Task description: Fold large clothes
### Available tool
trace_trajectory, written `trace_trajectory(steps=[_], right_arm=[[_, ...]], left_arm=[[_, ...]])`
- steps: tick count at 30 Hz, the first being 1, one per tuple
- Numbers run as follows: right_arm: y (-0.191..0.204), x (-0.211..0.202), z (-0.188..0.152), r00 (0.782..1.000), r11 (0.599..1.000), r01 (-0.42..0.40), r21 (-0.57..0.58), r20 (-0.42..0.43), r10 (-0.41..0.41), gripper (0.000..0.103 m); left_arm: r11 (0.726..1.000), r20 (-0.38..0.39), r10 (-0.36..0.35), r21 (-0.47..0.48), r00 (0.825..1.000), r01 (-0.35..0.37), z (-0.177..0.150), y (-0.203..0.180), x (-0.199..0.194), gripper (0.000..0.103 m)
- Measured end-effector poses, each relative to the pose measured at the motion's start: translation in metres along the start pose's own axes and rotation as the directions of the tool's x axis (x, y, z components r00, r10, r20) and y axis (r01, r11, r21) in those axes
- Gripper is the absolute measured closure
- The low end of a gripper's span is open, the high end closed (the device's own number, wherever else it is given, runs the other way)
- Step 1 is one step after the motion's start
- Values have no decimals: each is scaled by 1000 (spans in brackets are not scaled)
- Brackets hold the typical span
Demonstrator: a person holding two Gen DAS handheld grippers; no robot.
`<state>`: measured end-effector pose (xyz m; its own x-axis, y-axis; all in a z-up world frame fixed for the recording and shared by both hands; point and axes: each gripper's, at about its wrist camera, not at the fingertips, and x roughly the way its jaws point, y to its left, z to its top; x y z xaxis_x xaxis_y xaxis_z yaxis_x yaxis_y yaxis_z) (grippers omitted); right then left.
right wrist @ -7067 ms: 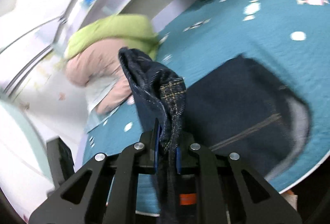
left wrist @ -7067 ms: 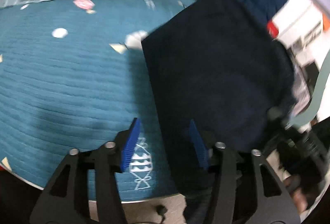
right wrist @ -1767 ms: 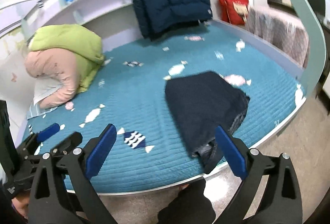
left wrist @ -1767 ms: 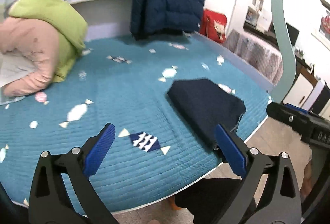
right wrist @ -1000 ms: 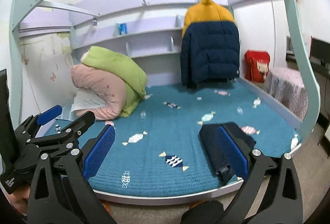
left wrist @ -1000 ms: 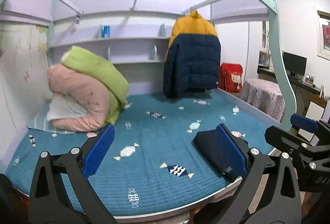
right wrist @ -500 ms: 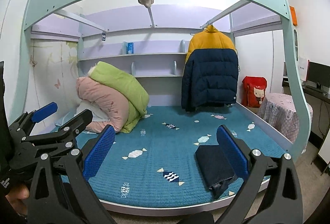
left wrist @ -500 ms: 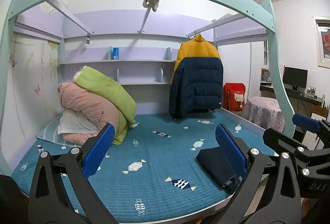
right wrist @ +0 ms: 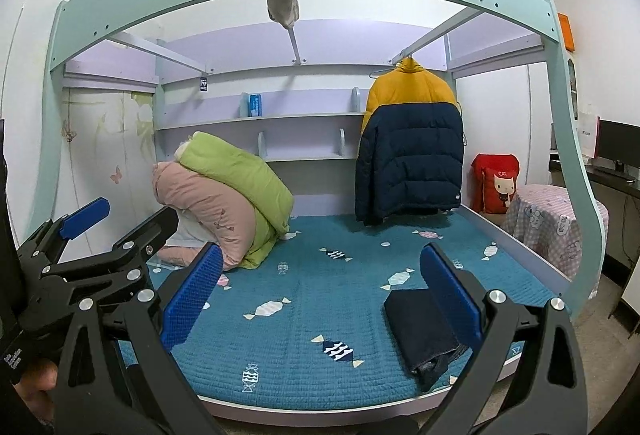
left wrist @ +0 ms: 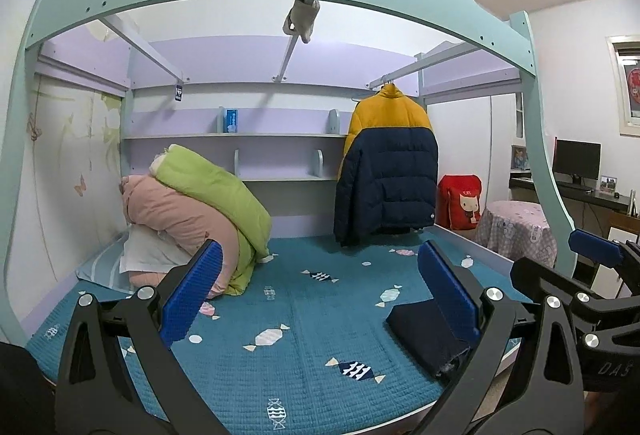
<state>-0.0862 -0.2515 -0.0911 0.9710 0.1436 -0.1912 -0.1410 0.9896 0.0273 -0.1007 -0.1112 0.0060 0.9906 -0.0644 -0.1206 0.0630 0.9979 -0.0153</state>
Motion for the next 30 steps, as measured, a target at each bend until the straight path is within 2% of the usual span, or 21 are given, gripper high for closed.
trace_trajectory(steps=[30], right_arm=[[-11, 3, 0, 999, 999, 32, 31, -11, -32, 8]], left_arm=[[999, 9, -23, 27, 1000, 23, 0, -4, 10, 5]])
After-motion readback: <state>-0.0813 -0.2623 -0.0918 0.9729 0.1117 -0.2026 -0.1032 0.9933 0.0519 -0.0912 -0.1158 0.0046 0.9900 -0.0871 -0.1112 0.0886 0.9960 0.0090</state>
